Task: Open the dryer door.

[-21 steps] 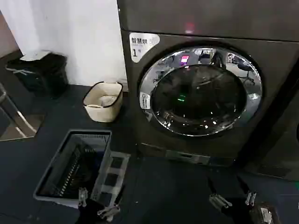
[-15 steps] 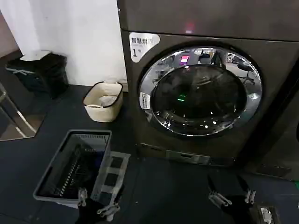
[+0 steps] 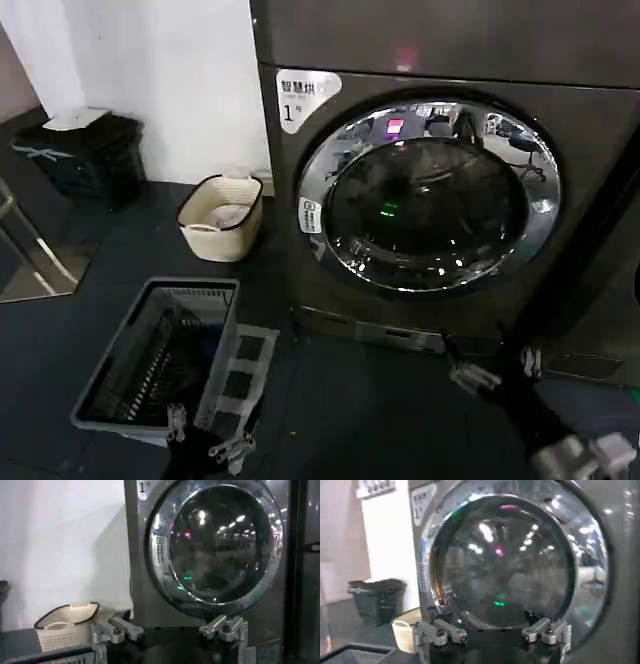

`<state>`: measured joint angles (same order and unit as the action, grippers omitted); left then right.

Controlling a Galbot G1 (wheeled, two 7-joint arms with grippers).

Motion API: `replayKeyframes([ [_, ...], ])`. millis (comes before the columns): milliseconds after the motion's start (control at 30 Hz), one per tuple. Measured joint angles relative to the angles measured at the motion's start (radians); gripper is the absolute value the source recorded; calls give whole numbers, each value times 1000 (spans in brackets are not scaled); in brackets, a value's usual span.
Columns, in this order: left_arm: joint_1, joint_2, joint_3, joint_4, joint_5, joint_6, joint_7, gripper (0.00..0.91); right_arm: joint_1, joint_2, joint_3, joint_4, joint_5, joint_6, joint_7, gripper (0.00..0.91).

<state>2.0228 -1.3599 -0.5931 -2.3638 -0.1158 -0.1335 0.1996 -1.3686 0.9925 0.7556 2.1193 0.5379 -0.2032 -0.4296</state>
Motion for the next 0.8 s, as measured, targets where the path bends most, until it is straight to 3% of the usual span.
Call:
replayKeyframes([
  [300, 8, -9, -1, -20, 21, 42, 2, 907, 248, -85, -148, -165, -8, 12, -83, 907],
  [800, 15, -25, -1, -27, 51, 60, 0, 907, 560, -7, -478, -329, -86, -1, -75, 907],
])
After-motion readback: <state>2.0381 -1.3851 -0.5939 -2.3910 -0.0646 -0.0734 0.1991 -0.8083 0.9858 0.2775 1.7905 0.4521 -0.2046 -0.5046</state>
